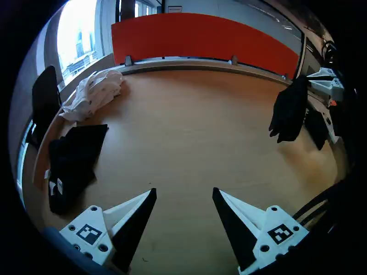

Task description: Fold towel

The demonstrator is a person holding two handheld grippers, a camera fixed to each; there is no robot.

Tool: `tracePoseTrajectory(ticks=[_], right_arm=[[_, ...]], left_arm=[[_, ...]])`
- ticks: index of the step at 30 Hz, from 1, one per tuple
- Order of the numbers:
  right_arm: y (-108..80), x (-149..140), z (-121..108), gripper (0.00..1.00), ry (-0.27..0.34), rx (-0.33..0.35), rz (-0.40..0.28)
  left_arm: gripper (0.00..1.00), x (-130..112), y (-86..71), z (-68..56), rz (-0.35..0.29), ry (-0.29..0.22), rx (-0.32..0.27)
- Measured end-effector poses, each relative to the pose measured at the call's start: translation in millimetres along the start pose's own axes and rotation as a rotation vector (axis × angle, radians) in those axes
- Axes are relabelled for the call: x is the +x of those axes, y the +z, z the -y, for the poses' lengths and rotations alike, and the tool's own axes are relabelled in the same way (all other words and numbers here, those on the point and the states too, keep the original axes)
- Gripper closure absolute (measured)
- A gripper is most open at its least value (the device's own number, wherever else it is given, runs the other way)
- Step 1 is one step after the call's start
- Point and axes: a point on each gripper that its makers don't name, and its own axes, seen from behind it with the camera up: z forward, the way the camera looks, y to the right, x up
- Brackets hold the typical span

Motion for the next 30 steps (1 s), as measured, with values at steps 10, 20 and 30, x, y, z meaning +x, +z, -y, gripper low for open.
tracePoseTrajectory(ticks=[10,20,30], right_arm=[[-13.8,-2,-25,0.96,0.029,-0.035,0.001],[-33.5,-18,-59,0.96,0.052,-0.08,0.025],[-56.5,-42,-106,0.96,0.111,-0.149,0.045]], left_arm=[[0.1,5,2.0,-3.7,-0.001,0.018,-0.008],[0.1,12,4.9,-8.0,-0.004,0.025,-0.015],[0.1,13,7.1,-9.4,0.001,0.027,-0.008]])
